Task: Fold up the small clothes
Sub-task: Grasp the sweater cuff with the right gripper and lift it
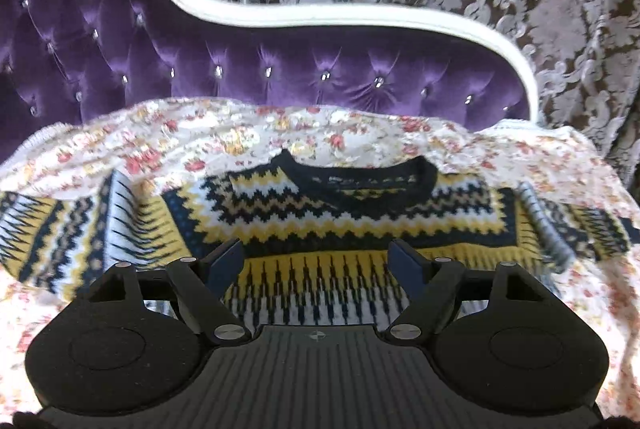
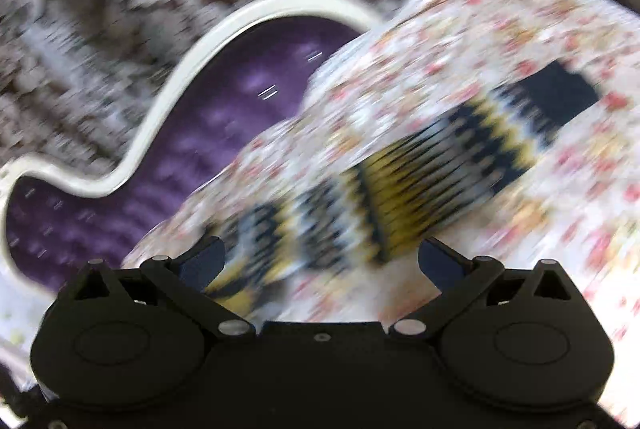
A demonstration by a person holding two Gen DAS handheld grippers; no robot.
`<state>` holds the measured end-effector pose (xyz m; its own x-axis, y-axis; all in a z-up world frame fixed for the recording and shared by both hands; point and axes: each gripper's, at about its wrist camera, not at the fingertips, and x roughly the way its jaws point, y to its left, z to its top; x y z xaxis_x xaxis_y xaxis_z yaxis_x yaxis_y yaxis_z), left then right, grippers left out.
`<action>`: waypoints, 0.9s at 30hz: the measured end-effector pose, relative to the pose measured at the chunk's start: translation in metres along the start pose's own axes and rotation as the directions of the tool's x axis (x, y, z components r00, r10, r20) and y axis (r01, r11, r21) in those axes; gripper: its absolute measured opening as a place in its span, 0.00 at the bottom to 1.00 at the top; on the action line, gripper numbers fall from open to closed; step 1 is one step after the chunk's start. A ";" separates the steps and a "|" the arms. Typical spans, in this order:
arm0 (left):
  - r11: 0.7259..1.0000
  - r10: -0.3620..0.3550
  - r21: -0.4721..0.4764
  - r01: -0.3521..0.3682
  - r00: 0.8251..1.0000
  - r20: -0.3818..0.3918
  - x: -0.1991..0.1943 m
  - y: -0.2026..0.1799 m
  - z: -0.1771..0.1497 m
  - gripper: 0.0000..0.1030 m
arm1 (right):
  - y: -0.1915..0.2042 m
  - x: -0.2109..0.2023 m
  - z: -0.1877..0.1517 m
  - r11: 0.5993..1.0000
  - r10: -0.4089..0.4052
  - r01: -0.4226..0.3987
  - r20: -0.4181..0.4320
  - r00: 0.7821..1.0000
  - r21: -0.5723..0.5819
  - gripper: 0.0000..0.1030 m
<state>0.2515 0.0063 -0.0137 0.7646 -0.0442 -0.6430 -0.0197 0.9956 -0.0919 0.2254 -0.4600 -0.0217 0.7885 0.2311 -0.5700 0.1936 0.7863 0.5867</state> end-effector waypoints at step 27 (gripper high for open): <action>0.995 0.019 0.095 -0.022 0.999 0.029 0.077 0.003 -0.059 0.99 | -0.106 0.044 0.040 0.961 -0.227 0.200 0.133 0.965 0.189 0.10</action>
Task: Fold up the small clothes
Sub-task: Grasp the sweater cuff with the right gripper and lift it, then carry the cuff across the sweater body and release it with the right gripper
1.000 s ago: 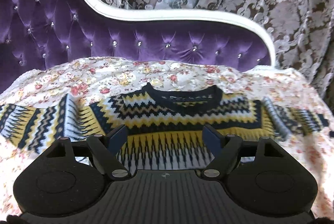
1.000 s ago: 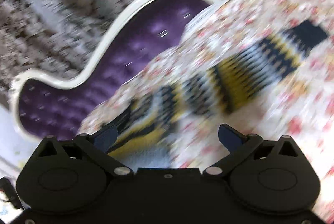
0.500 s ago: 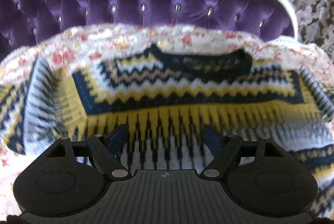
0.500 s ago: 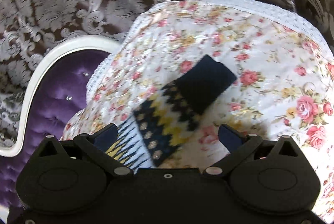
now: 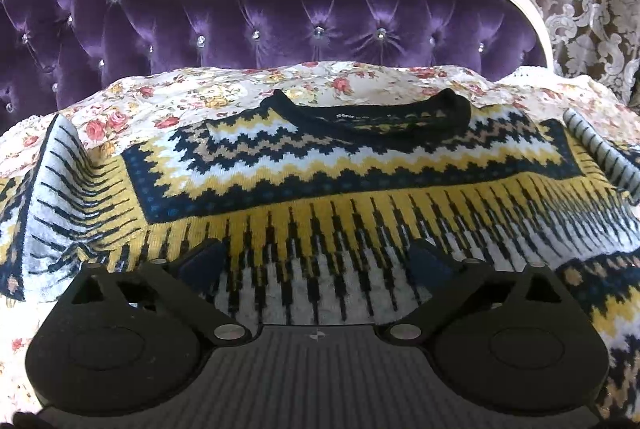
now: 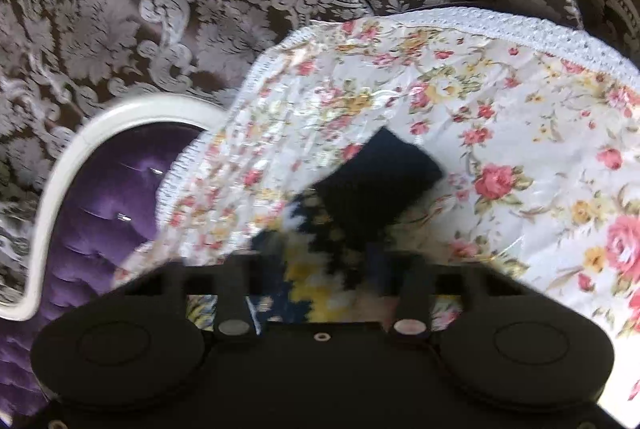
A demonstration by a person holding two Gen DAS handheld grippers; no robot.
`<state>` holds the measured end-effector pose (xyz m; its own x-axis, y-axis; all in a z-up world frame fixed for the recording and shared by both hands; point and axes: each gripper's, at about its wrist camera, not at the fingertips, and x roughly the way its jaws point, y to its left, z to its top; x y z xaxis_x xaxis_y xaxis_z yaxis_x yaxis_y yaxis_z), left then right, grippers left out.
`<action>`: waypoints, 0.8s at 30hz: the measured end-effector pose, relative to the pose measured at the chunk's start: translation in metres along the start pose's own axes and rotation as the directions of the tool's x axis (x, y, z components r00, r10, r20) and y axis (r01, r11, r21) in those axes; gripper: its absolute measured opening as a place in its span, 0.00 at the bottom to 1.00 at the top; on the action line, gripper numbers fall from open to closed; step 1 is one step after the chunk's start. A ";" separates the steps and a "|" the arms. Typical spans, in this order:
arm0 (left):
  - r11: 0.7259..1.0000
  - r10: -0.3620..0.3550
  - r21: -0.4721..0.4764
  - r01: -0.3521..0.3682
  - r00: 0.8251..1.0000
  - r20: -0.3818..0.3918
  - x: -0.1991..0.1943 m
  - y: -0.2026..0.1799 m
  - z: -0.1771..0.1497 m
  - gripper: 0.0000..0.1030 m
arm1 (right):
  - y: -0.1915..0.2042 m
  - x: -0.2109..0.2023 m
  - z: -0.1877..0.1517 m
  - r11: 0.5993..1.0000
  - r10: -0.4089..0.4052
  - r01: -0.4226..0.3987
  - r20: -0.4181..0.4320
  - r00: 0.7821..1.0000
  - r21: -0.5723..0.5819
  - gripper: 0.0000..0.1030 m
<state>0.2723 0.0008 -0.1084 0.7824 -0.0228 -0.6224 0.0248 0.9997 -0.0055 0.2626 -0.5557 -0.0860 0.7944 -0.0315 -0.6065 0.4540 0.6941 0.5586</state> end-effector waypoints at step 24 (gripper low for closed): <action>0.999 -0.048 -0.015 0.047 0.995 -0.092 -0.003 0.008 0.017 0.97 | 0.180 -0.118 0.021 0.921 0.194 -0.130 0.141 0.971 -0.366 0.11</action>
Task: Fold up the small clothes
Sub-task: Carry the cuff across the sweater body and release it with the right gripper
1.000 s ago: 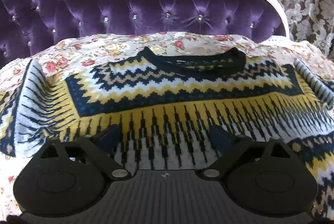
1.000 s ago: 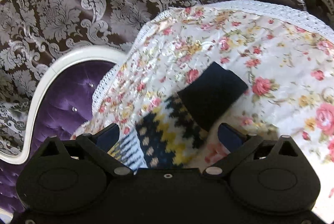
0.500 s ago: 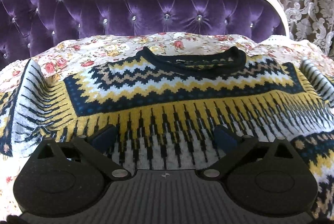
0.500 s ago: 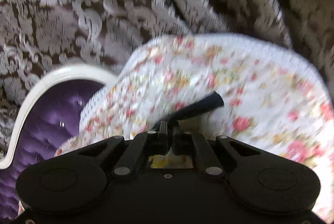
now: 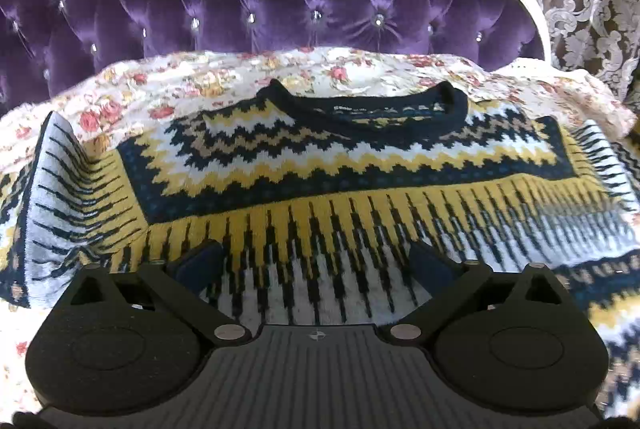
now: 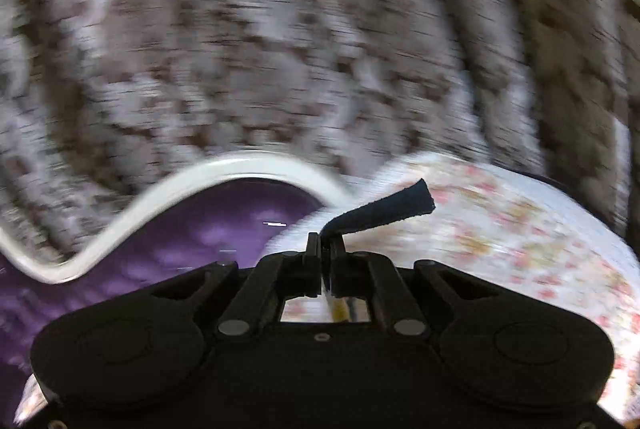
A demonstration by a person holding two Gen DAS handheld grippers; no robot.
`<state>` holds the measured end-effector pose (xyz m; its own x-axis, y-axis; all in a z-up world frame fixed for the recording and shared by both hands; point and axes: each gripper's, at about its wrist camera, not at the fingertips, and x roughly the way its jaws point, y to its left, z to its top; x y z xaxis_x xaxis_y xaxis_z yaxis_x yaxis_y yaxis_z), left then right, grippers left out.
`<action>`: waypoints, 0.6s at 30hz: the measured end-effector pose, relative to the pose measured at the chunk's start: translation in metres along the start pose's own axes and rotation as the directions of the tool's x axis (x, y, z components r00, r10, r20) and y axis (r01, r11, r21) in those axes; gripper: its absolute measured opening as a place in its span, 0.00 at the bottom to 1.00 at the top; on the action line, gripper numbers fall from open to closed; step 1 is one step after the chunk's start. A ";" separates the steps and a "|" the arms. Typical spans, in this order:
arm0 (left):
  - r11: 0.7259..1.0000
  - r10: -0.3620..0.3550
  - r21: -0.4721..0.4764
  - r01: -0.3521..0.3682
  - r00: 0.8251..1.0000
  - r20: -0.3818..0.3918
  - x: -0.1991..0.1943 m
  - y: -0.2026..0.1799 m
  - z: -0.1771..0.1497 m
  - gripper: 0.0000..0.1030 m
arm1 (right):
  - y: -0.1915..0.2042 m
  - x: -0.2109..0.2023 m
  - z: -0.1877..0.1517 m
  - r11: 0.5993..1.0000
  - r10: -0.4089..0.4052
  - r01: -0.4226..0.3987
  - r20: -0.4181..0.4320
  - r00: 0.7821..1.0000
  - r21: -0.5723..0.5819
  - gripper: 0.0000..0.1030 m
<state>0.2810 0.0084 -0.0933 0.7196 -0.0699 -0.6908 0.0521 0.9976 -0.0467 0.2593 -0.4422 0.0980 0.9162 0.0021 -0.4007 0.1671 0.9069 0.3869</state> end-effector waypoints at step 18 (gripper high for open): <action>0.982 0.008 -0.186 0.000 0.999 0.039 -0.092 0.110 -0.014 0.97 | 0.301 0.059 -0.169 0.853 0.421 -0.484 -0.292 0.859 -0.195 0.11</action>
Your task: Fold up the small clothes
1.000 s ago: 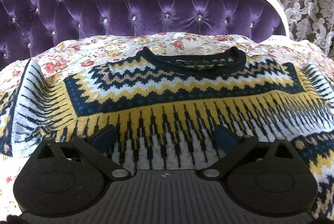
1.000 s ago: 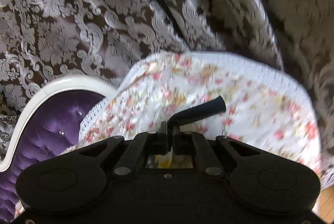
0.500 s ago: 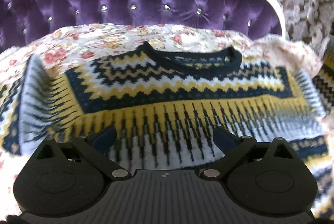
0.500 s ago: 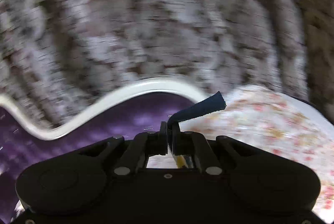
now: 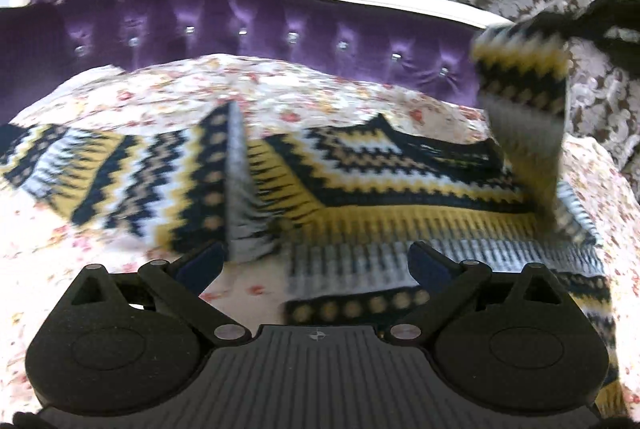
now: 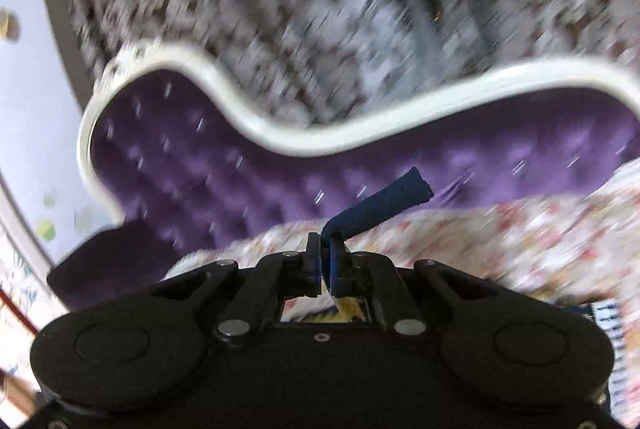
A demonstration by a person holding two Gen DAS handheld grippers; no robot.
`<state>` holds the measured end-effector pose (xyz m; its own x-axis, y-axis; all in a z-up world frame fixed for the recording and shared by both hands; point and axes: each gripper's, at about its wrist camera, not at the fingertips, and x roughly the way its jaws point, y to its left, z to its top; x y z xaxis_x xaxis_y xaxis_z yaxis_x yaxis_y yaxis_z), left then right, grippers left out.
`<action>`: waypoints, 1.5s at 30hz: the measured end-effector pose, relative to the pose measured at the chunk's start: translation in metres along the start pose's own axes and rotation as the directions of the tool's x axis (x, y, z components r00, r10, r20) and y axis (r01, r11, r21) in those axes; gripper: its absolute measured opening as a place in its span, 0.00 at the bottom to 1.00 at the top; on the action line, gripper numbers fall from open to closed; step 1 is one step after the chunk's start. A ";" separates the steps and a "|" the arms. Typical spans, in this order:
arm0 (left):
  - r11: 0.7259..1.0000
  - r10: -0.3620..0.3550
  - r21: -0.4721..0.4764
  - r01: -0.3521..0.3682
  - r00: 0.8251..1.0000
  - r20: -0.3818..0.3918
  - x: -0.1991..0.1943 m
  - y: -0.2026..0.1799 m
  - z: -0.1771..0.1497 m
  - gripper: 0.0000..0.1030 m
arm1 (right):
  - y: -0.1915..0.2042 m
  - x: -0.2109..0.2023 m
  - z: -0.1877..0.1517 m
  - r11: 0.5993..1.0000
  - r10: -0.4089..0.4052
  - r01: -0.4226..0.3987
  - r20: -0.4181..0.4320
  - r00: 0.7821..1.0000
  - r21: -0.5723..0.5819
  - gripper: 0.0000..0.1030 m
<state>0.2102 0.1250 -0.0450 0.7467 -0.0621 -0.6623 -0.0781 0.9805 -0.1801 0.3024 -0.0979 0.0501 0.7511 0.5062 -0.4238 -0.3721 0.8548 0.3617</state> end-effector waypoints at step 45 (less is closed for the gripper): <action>0.992 0.094 0.093 -0.089 0.994 -0.048 0.090 -0.033 0.010 1.00 | -0.252 -0.042 -0.093 0.897 -0.125 0.118 -0.014 0.992 0.426 0.69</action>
<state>0.2869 0.0889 -0.0918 0.7031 0.0212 -0.7108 -0.0826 0.9952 -0.0519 0.3135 -0.3241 -0.1002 0.7841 0.3973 -0.4768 -0.0126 0.7783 0.6278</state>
